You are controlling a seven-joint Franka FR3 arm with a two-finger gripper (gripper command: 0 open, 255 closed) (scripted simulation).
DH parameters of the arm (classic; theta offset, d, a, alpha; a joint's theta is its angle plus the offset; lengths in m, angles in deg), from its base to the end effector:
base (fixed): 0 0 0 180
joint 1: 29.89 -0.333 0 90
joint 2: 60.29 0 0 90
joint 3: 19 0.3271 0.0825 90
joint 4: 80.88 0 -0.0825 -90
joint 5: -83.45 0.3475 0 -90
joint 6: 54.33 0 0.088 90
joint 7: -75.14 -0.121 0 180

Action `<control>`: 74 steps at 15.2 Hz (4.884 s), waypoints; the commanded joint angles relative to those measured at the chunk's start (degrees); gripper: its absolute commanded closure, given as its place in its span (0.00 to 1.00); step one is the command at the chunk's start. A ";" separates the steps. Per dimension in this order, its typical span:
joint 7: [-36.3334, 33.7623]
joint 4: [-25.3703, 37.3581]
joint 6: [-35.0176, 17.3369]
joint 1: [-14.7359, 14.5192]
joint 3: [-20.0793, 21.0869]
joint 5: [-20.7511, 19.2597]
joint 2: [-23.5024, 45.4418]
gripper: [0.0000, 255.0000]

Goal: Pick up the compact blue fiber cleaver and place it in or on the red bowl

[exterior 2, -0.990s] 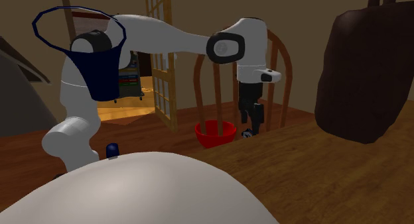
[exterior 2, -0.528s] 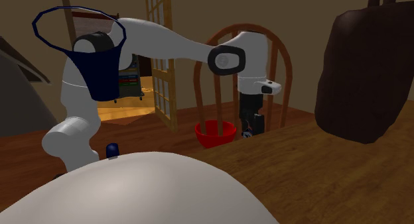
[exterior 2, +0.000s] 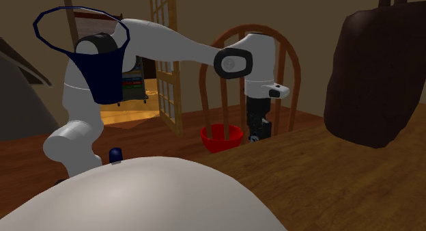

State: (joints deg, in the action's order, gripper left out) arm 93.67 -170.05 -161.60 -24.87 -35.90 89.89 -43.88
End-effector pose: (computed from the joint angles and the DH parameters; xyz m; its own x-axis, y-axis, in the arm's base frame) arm 0.5847 -0.2022 0.4977 0.9958 -0.0773 0.0482 -0.0769 -0.9970 -0.0117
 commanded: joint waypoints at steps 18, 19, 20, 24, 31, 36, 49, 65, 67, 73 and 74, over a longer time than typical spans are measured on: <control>-0.30 7.03 6.96 0.35 -0.15 -0.10 0.11 1.00; -0.32 7.92 7.77 0.40 -0.17 -0.09 0.20 1.00; -0.34 8.85 8.59 0.47 -0.18 -0.06 0.30 1.00; -0.39 12.82 11.97 0.77 -0.24 0.09 0.92 1.00; -0.43 21.15 18.39 1.61 -0.32 0.67 2.87 1.00; -0.43 28.72 23.64 2.58 -0.34 1.42 5.25 1.00; -8.53 32.32 30.61 -3.65 1.51 -0.41 1.41 1.00; -17.17 15.93 23.05 -11.36 4.26 -3.81 -7.91 1.00; -17.24 13.17 21.12 -11.59 4.25 -4.01 -8.77 1.00; -17.41 5.85 15.70 -12.13 4.16 -4.45 -10.72 1.00; -17.43 4.74 14.84 -12.23 4.12 -4.51 -10.97 1.00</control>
State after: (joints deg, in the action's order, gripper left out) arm 75.54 -165.03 -151.93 -36.46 -32.61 84.69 -57.17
